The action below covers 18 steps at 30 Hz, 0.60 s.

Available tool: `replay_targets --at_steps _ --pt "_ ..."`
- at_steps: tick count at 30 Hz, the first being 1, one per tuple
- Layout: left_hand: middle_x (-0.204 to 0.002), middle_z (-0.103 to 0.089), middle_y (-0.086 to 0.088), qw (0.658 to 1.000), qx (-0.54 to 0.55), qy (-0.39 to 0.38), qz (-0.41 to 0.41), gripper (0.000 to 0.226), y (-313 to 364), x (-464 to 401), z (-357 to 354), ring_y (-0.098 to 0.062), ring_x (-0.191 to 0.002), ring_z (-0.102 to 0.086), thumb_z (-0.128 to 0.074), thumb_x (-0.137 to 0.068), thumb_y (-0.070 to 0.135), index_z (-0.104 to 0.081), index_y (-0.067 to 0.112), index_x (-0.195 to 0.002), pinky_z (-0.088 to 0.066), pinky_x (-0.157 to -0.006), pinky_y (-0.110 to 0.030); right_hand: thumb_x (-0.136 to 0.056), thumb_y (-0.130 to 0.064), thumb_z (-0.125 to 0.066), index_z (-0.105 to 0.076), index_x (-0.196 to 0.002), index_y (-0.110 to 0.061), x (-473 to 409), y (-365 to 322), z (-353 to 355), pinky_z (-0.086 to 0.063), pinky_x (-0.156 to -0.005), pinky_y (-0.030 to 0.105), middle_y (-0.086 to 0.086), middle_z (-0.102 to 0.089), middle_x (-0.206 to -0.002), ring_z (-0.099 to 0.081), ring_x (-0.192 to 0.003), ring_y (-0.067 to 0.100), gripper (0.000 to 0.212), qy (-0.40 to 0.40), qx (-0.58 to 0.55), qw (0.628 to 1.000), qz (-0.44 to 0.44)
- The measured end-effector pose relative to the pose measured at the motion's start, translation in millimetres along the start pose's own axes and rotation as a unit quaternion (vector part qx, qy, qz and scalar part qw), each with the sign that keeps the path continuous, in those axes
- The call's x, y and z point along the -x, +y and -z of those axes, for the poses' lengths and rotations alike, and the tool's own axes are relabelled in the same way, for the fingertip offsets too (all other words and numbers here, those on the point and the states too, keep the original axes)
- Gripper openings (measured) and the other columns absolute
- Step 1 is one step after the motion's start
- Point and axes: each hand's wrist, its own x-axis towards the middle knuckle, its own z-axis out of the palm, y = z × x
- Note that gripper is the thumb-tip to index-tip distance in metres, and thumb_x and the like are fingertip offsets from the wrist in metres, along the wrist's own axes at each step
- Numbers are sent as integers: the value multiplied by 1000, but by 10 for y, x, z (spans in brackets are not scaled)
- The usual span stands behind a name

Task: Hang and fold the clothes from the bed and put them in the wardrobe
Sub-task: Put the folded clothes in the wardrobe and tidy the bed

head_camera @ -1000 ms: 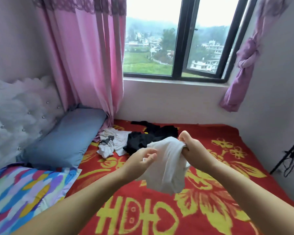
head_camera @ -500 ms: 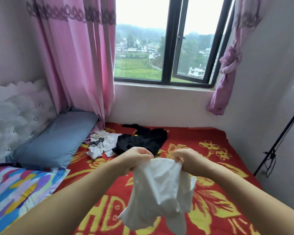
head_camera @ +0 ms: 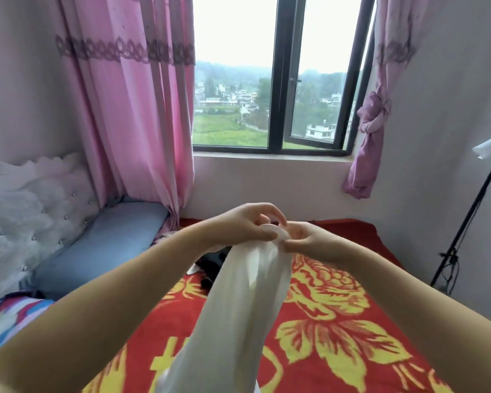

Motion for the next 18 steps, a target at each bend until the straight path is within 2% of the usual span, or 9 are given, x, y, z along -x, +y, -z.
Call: replay_targets --at_steps 2,3,6,8,11,13,15,16,18 --pt "-80 -59 -8 999 16 0 31 23 -39 91 169 -15 -65 -53 -65 -89 12 -59 16 -111 -45 -56 -22 -77 -15 -58 -54 -80 -9 -44 -97 -5 -40 -61 27 3 -50 -71 -48 -66 16 7 61 -30 997 47" --pt "-85 -62 -9 999 21 0 49 25 -78 143 248 -16 -68 -57 -66 -89 13 -58 13 -113 -48 -58 -22 -75 -13 -56 -48 -73 -11 -60 -148 14 -34 -53 24 1 -43 -65 -42 -59 13 9 88 -57 992 64" --pt "-85 -63 -4 997 -12 28 77 27 -280 323 497 -13 -74 -57 -70 -86 21 -61 3 -104 -47 -64 -18 -69 -10 -54 -41 -66 -18 -64 -243 209 -27 -39 18 -4 -38 -57 -35 -46 7 16 177 -133 974 52" --pt "-72 -52 1 994 -57 60 77 36 -414 450 675 -11 -68 -46 -74 -79 41 -63 7 -86 -35 -61 -22 -72 -15 -60 -45 -66 -19 -10 -219 412 -30 -42 19 -3 -42 -60 -38 -50 9 16 212 -110 970 34" --pt "-64 -39 4 992 -57 84 77 41 -469 573 863 -12 -62 -34 -70 -72 55 -51 20 -63 -24 -58 -28 -86 -21 -68 -53 -79 -14 34 -75 632 -36 -55 24 1 -50 -70 -44 -64 14 18 250 70 965 -26" --pt "-60 -45 6 995 21 72 64 35 -363 556 874 -9 -56 -40 -69 -83 43 -53 22 -59 -32 -54 -21 -90 -21 -64 -56 -92 -12 -20 0 620 -39 -62 28 3 -58 -80 -50 -71 16 12 278 190 939 -68" --pt "-61 -56 5 990 109 69 50 25 -167 446 766 -8 -54 -52 -64 -89 24 -61 19 -64 -44 -52 -19 -92 -17 -60 -56 -104 -13 -116 -21 513 -44 -69 29 6 -65 -95 -57 -81 18 13 303 246 917 -85" --pt "-64 -60 2 985 142 82 55 20 -70 357 689 -10 -57 -57 -63 -90 20 -63 14 -71 -48 -54 -20 -93 -16 -58 -56 -109 -13 -162 -83 437 -47 -73 29 8 -66 -101 -59 -84 18 16 299 242 918 -95" --pt "-70 -60 -4 967 199 126 96 14 93 161 514 -14 -61 -58 -62 -91 18 -62 8 -81 -52 -62 -25 -97 -22 -53 -57 -112 -12 -218 -305 223 -55 -75 32 10 -66 -105 -64 -84 15 19 234 162 951 -122"
